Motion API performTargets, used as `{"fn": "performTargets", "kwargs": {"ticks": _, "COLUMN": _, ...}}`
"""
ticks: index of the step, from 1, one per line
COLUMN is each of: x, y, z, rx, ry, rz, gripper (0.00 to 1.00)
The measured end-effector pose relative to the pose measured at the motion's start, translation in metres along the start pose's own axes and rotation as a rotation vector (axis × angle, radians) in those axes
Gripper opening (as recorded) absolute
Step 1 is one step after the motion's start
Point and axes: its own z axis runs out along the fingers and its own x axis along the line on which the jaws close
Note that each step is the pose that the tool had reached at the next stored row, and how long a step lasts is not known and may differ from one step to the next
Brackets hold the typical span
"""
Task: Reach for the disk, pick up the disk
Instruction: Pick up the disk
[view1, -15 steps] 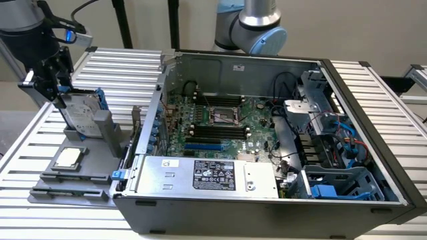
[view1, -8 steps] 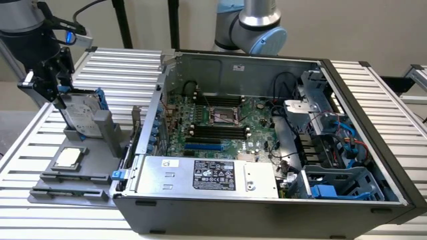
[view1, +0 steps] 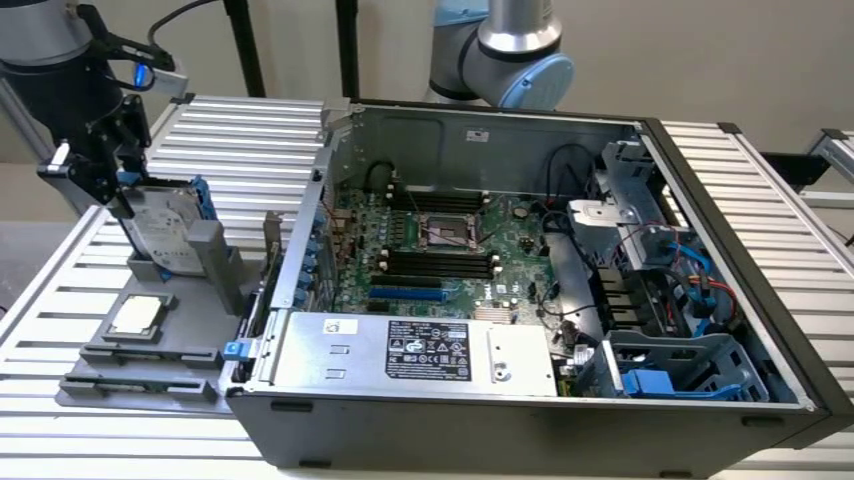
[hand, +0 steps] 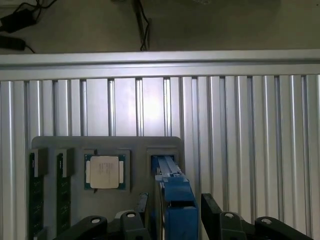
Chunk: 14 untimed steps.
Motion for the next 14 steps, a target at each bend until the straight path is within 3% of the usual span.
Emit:
{"fn": "performTargets", "kwargs": {"ticks": 6, "x": 0.0000, "y": -0.0001, "z": 0.0003, "rx": -0.0002, "ry": 0.0001, "rz": 0.000, "gripper": 0.54}}
{"fn": "performTargets", "kwargs": {"ticks": 9, "x": 0.0000, "y": -0.0001, "z": 0.0008, "rx": -0.0001, "ry": 0.0001, "rz": 0.000, "gripper": 0.52}}
{"fn": "performTargets", "kwargs": {"ticks": 10, "x": 0.0000, "y": -0.0001, "z": 0.0010, "rx": -0.0001, "ry": 0.0001, "rz": 0.000, "gripper": 0.45}}
{"fn": "performTargets", "kwargs": {"ticks": 14, "x": 0.0000, "y": -0.0001, "z": 0.0015, "rx": -0.0001, "ry": 0.0000, "rz": 0.000, "gripper": 0.45}}
